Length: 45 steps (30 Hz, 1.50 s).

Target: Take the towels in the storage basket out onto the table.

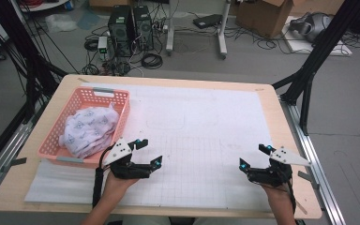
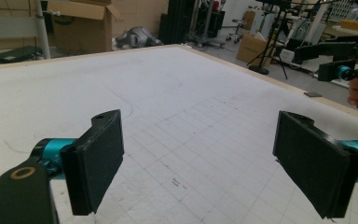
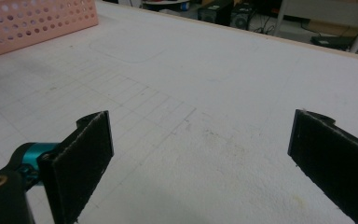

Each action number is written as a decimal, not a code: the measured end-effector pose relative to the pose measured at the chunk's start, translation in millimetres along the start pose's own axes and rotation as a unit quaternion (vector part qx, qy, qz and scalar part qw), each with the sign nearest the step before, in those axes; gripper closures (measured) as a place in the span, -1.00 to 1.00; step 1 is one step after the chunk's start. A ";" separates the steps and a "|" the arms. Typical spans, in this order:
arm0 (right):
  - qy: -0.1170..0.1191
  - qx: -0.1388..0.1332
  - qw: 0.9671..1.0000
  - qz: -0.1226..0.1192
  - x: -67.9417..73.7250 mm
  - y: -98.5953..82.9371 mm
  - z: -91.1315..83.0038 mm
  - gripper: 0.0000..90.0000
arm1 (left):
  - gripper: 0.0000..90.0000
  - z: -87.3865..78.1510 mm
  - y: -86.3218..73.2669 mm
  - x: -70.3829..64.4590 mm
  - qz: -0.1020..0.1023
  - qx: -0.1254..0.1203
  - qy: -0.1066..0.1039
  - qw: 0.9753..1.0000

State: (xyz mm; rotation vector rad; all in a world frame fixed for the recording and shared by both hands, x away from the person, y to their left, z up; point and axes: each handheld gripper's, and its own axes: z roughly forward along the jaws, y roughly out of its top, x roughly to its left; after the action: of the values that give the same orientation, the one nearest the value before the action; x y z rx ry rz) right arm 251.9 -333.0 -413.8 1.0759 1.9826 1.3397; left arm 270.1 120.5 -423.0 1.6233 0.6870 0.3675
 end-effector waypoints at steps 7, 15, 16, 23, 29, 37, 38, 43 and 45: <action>-0.001 -0.006 1.000 -0.003 -0.3 0.4 0.0 -0.88 | -0.63 1.0 1.5 -2.6 0.001 -0.001 -0.003 1.000; -0.003 -0.005 1.000 -0.001 -1.6 0.7 -1.2 -0.88 | -0.62 -0.2 10.6 -3.3 0.005 -0.006 -0.006 1.000; -0.002 -0.004 1.000 0.000 -1.6 0.9 -1.3 -0.89 | -0.62 -0.5 12.6 -3.1 0.005 -0.008 -0.005 1.000; -0.004 -0.007 1.000 -0.004 -1.7 1.8 -1.8 -0.88 | -0.62 -7.5 31.0 -2.2 0.010 -0.016 -0.006 1.000; -0.003 -0.006 1.000 0.001 -1.3 1.8 -2.3 -0.89 | -0.62 -16.2 52.9 2.4 0.025 -0.020 0.000 0.999; 0.001 -0.002 1.000 0.000 -0.5 1.5 -0.1 -0.89 | -0.62 -27.5 71.7 22.4 0.023 -0.026 0.017 0.999; 0.001 -0.002 1.000 -0.001 -0.5 1.6 -0.1 -0.88 | -0.62 -28.6 73.1 24.3 0.023 -0.027 0.018 0.999; 0.001 -0.001 1.000 0.000 -0.5 1.7 -0.5 -0.89 | -0.62 -35.0 79.7 35.6 0.023 -0.025 0.029 0.999; 0.000 -0.001 1.000 -0.001 -0.7 1.6 -0.2 -0.88 | -0.63 -38.3 82.2 42.4 0.019 -0.022 0.036 0.999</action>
State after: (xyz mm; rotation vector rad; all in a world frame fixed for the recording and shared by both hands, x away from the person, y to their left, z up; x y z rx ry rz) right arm 252.7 -333.4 -412.3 1.0731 1.9816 1.3394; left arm 298.3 172.8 -342.3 1.5895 0.6976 0.4673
